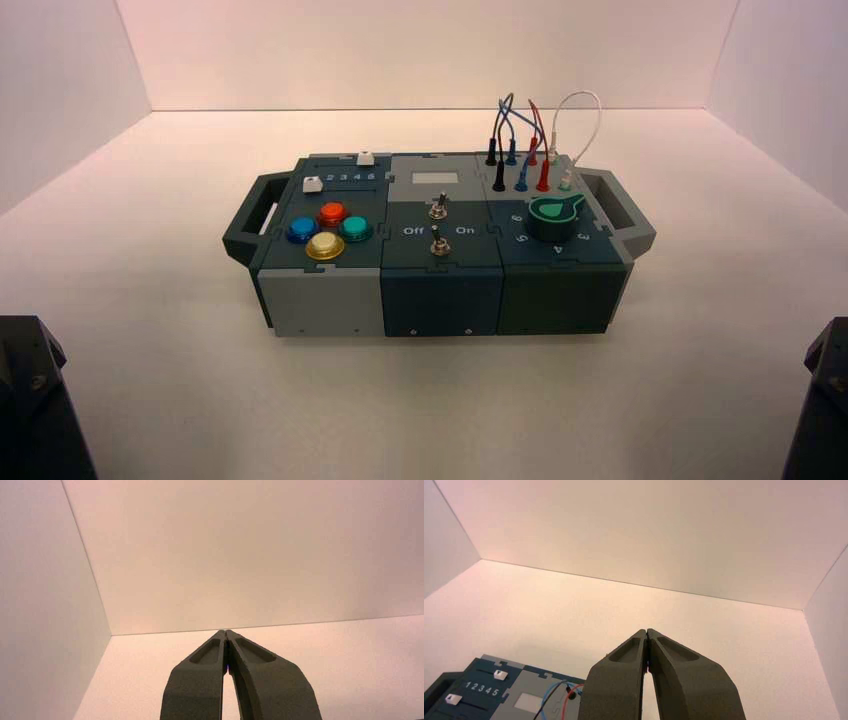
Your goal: Push the red button with the right gripper.
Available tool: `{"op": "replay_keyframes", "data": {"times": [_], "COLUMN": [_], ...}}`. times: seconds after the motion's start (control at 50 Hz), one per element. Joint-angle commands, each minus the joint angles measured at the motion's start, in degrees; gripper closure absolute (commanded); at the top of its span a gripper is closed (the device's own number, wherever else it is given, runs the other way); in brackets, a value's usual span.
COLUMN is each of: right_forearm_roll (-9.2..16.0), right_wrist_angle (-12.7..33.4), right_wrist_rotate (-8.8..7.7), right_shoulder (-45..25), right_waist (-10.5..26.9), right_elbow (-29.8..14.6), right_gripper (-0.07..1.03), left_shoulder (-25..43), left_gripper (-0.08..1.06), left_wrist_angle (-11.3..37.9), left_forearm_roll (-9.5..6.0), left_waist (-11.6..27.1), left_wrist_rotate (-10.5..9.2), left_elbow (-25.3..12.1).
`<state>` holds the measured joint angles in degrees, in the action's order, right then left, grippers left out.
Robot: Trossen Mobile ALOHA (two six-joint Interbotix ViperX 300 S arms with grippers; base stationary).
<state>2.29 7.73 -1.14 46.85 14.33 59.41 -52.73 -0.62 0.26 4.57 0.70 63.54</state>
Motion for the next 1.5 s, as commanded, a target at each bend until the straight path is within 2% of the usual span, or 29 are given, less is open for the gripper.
{"op": "replay_keyframes", "data": {"times": [0.02, 0.32, 0.44, 0.74, 0.94, 0.98, 1.32, 1.5], "right_forearm_roll": [0.09, 0.09, 0.18, 0.88, 2.55, 3.43, 8.09, 8.79], "right_wrist_angle": [-0.09, 0.18, 1.14, 6.33, 9.84, 11.43, 17.14, 18.72], "right_wrist_rotate": [-0.09, -0.26, -0.18, -0.09, -0.09, -0.09, -0.09, 0.00], "right_shoulder": [-0.18, -0.26, -0.62, -7.47, -11.16, -12.66, -20.21, -25.84], "right_waist": [0.18, 0.26, 1.49, 11.69, 17.75, 20.04, 28.30, 31.64], "right_elbow": [-1.67, -1.93, -1.93, -3.78, -5.89, -6.86, -12.57, -16.17], "right_gripper": [0.99, 0.99, 0.99, 0.99, 0.99, 0.99, 0.99, 0.99], "left_shoulder": [0.26, 0.26, 0.88, 4.66, 6.68, 7.65, 13.80, 15.73], "left_gripper": [1.00, 1.00, 1.00, 1.00, 1.00, 1.00, 1.00, 1.00], "left_wrist_angle": [-0.26, -0.26, 0.26, 5.27, 6.15, 6.50, 9.67, 11.16], "left_forearm_roll": [0.09, 0.09, 0.09, 0.00, 0.09, 0.00, -0.09, -0.09], "left_waist": [0.18, 0.18, 0.26, 3.69, 4.39, 4.39, 5.54, 7.21], "left_wrist_rotate": [0.18, 0.26, 0.26, 0.18, 0.26, 0.26, 0.18, 0.18], "left_elbow": [-2.02, -1.93, -1.93, -2.90, -3.52, -4.04, -6.33, -6.86]}}
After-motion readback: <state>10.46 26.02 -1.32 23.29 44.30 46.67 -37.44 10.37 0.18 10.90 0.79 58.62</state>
